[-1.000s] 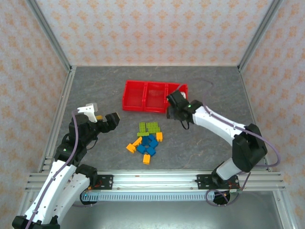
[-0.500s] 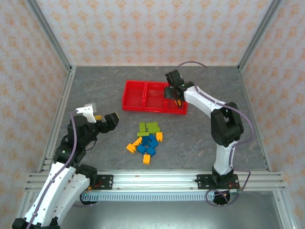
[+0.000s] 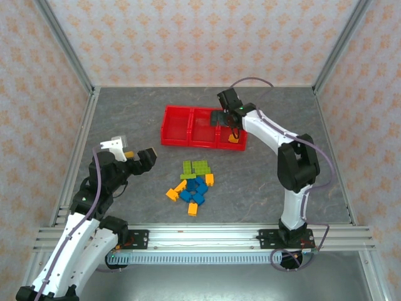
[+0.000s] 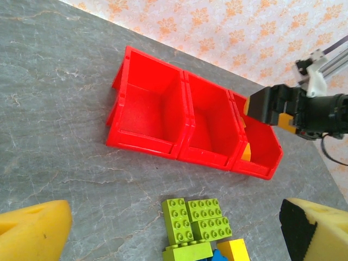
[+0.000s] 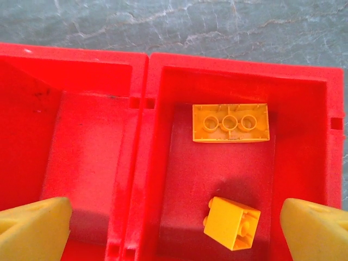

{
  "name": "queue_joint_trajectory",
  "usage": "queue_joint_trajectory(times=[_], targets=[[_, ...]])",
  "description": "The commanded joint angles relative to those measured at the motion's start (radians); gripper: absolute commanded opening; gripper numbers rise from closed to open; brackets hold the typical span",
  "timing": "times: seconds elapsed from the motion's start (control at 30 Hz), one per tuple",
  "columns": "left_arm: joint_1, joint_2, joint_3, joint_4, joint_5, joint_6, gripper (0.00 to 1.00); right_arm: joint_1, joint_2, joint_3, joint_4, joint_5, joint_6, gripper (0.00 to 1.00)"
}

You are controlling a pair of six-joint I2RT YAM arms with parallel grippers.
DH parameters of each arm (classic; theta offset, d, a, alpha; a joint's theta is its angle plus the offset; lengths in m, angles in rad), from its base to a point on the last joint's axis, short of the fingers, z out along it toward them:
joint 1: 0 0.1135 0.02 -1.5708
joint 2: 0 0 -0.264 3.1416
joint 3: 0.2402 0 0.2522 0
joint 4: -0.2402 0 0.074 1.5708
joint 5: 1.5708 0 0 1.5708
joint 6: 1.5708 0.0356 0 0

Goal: Sort the legos into containers by color
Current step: Place the lego in the container, then pick up the lego from the bottom-center of the table.

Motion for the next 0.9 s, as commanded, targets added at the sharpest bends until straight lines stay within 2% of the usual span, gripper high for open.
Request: queue_joint_trajectory(times=[0.0, 0.2, 0.33, 0.63, 0.87], targets=[[-0.008, 0.009, -0.004, 0.012, -0.010, 0.002, 0.99, 0.000, -0.122, -0.018, -0.031, -0.030, 0.021, 0.98], [-0.008, 0.018, -0.005, 0.013, -0.008, 0.005, 0.99, 0.017, -0.257, -0.143, -0.033, -0.146, 0.062, 1.00], [-0.008, 0.028, -0.003, 0.009, -0.014, 0.003, 0.99, 0.083, -0.339, -0.285, -0.026, -0.204, 0.112, 1.00], [-0.007, 0.045, -0.003, 0.012, -0.002, 0.003, 0.99, 0.263, -0.346, -0.495, 0.021, -0.204, 0.249, 0.83], [-0.008, 0.042, -0.003, 0.012, 0.009, 0.004, 0.99, 0.340, -0.281, -0.522, 0.033, -0.160, 0.284, 0.71]])
